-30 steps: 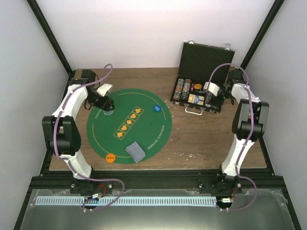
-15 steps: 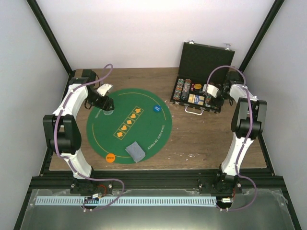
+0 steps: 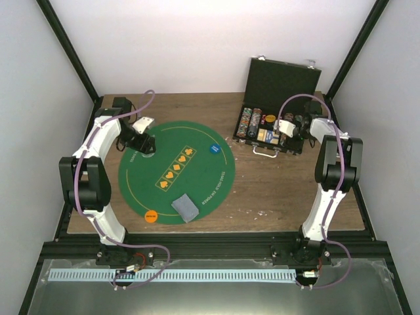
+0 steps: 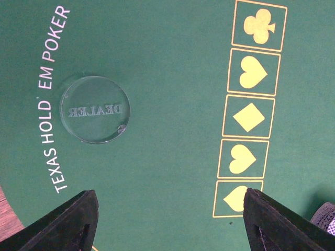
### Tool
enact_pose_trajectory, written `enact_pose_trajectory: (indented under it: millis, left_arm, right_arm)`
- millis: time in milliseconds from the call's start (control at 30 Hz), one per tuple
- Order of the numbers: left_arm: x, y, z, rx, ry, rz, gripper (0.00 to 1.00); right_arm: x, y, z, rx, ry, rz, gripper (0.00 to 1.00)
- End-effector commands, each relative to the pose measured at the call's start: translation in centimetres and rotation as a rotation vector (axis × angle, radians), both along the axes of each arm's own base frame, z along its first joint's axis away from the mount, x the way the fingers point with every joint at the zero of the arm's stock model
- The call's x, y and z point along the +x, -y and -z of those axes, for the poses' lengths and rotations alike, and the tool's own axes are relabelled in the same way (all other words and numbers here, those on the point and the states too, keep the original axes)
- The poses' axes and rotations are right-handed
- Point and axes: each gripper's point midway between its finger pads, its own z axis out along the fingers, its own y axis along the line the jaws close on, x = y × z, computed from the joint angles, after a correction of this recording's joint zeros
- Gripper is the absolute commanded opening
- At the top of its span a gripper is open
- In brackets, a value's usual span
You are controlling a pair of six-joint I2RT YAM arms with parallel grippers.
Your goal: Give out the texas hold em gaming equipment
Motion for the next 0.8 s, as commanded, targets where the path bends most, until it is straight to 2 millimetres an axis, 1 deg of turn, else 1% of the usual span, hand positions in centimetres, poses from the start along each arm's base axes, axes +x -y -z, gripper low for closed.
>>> enact_pose_trajectory:
  millis: [0, 233, 300, 367, 400, 500, 600, 667, 767]
  left_arm:
    - [0.0, -0.1, -0.6, -0.003, 0.025, 0.0, 0.77]
    - [-0.1, -0.1, -0.3, -0.003, 0.018, 0.005, 0.77]
    - [-0.2, -0.1, -0.3, -0.003, 0.016, 0.005, 0.77]
    - [-0.2, -0.2, -0.2, -0.001, 0.016, 0.004, 0.77]
    - [-0.2, -0.2, -0.2, 0.0, 0.015, 0.004, 0.77]
    - [-0.3, -0.1, 0.0, 0.0, 0.011, 0.005, 0.77]
    - [-0.3, -0.1, 0.1, -0.001, 0.01, 0.008, 0.77]
    - [-0.3, -0.1, 0.2, -0.001, 0.008, 0.009, 0.77]
    - [-0.2, 0.1, 0.1, -0.012, 0.008, 0.013, 0.77]
  right_arm:
    - [-2.4, -0.9, 0.9, -0.033, -0.083, -0.021, 0.63]
    - [-2.0, -1.0, 0.6, -0.034, -0.072, -0.029, 0.62]
    - [-1.9, -1.1, 0.7, -0.022, -0.093, -0.028, 0.57]
    - [-2.0, -1.4, 1.1, -0.004, -0.125, -0.031, 0.5]
    - [-2.1, -1.5, 1.3, 0.004, -0.145, -0.031, 0.47]
    - [-3.0, -2.2, 1.9, 0.006, -0.183, -0.037, 0.48]
    - [-4.0, -2.2, 2.2, -0.005, -0.205, -0.033, 0.48]
    - [-4.4, -2.1, 2.2, -0.013, -0.205, -0.033, 0.47]
    - [-4.4, -2.3, 1.7, -0.004, -0.197, -0.026, 0.43]
